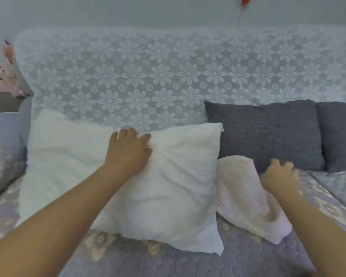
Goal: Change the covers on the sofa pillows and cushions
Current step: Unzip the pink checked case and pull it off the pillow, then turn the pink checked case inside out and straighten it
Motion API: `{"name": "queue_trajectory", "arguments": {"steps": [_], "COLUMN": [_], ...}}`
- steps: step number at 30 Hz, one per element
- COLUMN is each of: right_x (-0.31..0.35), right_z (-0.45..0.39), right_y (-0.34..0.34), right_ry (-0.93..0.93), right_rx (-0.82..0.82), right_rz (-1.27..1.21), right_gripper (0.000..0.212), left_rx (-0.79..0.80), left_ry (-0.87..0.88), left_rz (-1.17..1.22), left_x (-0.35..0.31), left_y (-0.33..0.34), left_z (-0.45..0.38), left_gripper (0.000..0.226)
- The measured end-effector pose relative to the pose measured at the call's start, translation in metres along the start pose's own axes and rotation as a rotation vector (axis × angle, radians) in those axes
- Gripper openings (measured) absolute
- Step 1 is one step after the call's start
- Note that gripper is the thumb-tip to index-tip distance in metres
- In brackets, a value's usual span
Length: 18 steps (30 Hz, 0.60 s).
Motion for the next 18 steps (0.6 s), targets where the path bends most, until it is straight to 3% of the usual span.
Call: {"name": "queue_trajectory", "arguments": {"steps": [2, 4, 6, 8, 9, 12, 13, 15, 18], "right_x": [0.036, 0.063, 0.082, 0.090, 0.094, 0.111, 0.118, 0.131, 0.154], "right_z": [0.023, 0.044, 0.064, 0.075, 0.074, 0.072, 0.071, 0.075, 0.085], "right_y": [-0.001, 0.014, 0.043, 0.075, 0.089, 0.107, 0.111, 0.109, 0.082], "right_ry": [-0.281, -0.420, -0.404, -0.249, -0.180, -0.092, -0.067, 0.008, -0.110], "right_rx": [-0.123, 0.005, 0.309, 0.601, 0.673, 0.652, 0.634, 0.593, 0.420], "right_rz": [-0.238, -0.430, -0.586, -0.772, -0.846, -0.965, -1.042, -1.243, -1.272], "right_gripper": [0.019, 0.026, 0.034, 0.069, 0.082, 0.099, 0.097, 0.070, 0.034], "left_rx": [0.019, 0.050, 0.147, 0.266, 0.273, 0.255, 0.274, 0.327, 0.288], "left_ry": [0.014, 0.005, -0.102, -0.280, -0.374, -0.650, -0.745, -0.840, -0.899], "left_rz": [0.033, 0.156, 0.338, 0.580, 0.725, 1.167, 1.334, 1.728, 2.056], "left_x": [-0.013, -0.011, 0.004, 0.022, 0.029, 0.047, 0.054, 0.055, 0.059], "left_y": [0.020, 0.046, 0.079, 0.106, 0.116, 0.146, 0.153, 0.153, 0.143], "left_z": [0.012, 0.039, 0.077, 0.116, 0.134, 0.165, 0.170, 0.167, 0.151], "left_gripper": [0.064, 0.066, 0.069, 0.062, 0.060, 0.053, 0.044, 0.032, 0.042]}}
Point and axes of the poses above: each hand's wrist, its own z-axis away from the middle knuckle, its own y-axis out of the palm, x = y × z, the point moved 4 cm from there along -z, towards the middle knuckle, and after that the axes turned 8 degrees about x, right-handed, at the moved point
